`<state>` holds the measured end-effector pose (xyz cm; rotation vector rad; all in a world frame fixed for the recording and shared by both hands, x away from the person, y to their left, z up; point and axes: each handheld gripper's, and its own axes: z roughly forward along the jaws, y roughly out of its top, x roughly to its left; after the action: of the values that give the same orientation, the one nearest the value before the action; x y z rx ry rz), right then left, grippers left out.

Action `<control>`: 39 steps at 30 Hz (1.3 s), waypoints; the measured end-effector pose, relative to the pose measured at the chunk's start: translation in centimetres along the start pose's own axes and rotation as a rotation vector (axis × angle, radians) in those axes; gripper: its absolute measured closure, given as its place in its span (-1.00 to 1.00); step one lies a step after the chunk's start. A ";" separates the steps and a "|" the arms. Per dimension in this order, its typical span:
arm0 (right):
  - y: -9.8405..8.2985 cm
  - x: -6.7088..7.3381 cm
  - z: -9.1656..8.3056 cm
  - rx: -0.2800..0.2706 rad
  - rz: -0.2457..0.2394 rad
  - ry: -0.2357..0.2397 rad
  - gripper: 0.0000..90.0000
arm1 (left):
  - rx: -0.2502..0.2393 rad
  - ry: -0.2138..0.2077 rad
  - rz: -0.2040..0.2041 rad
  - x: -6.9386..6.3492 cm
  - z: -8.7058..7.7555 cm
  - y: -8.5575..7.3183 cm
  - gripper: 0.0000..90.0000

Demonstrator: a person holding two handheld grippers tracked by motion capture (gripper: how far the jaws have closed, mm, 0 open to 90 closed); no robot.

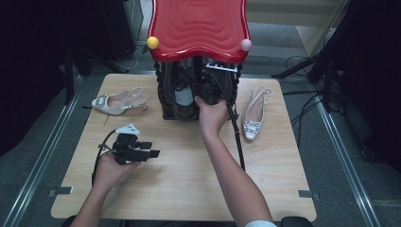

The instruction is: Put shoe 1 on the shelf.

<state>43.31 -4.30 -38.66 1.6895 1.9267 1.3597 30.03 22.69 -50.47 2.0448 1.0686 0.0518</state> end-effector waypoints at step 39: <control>-2.2 -2.1 -9.2 0.058 -0.227 0.254 0.15 | 0.006 -0.025 0.004 -1.2 -0.3 1.1 -0.05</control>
<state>36.12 -10.29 -36.15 1.3232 2.2359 1.5002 29.92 21.69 -49.17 2.0481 1.0507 0.0254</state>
